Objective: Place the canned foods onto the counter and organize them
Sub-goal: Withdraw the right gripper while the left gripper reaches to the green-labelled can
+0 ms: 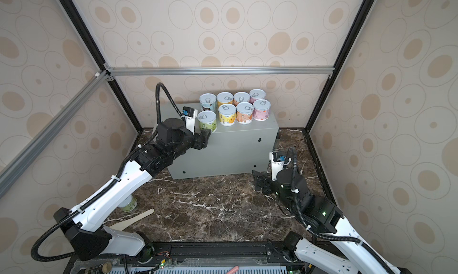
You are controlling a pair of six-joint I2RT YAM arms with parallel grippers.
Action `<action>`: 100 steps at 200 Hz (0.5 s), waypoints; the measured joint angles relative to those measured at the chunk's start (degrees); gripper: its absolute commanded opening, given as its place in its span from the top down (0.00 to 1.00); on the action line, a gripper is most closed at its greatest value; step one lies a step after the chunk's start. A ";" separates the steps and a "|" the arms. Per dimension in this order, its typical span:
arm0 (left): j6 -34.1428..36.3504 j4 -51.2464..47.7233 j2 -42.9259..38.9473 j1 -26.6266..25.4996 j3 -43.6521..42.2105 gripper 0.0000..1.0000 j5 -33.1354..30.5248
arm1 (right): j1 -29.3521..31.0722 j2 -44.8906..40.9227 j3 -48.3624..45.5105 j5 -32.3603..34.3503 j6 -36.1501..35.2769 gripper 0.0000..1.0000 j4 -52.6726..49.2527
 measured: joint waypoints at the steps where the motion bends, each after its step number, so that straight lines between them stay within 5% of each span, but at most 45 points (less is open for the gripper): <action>1: -0.02 0.04 0.04 0.00 0.04 0.29 -0.04 | 0.00 -0.09 -0.07 0.04 0.02 0.08 -0.07; 100: 0.13 2.12 5.77 -0.09 3.15 0.35 -3.50 | 0.00 -2.58 -2.43 2.54 0.00 0.08 -2.38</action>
